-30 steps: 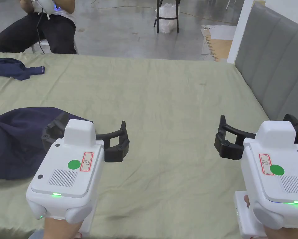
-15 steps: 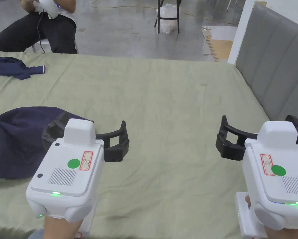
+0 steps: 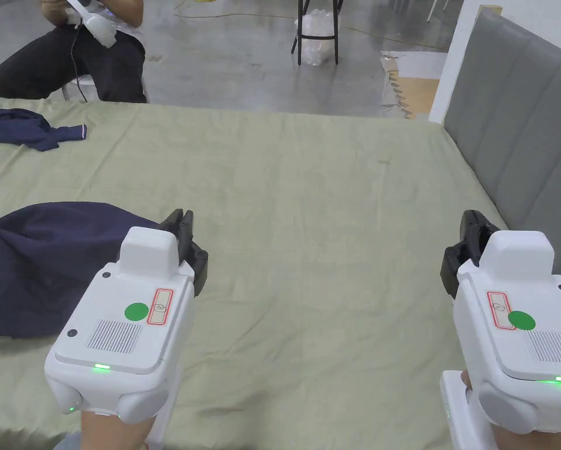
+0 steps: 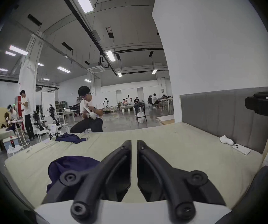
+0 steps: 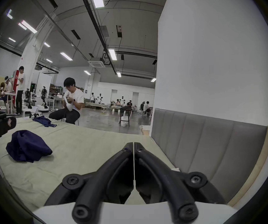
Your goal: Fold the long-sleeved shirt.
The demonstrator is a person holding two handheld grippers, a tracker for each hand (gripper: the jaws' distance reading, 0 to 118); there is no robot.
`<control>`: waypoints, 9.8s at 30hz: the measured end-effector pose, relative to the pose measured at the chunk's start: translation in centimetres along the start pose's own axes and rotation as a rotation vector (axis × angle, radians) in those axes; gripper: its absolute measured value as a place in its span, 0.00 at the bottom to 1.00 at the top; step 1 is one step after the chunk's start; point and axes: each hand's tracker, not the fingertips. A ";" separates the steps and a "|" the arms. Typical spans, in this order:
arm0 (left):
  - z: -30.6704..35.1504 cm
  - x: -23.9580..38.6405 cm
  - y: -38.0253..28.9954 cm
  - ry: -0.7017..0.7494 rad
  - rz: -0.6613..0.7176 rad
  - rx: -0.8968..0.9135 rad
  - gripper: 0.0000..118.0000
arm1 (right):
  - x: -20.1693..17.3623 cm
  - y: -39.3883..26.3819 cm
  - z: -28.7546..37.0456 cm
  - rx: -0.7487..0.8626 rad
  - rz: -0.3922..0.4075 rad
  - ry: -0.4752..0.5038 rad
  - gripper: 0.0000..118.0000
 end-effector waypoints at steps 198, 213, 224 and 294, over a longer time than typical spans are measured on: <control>-27.9 -6.6 7.8 -0.083 0.133 -0.529 0.12 | 3.9 4.5 -30.7 -0.542 -0.033 0.158 0.06; -6.2 -2.4 -8.3 -0.172 0.115 -0.905 0.12 | 3.3 -11.5 -10.5 -0.907 0.071 0.247 0.06; -6.3 -2.9 -8.5 -0.185 0.092 -0.842 0.79 | 3.7 -11.0 -8.3 -0.908 0.128 0.316 0.95; -25.1 -10.4 6.2 -0.175 0.274 -0.526 0.05 | 7.5 12.2 -31.8 -0.488 -0.125 0.259 0.03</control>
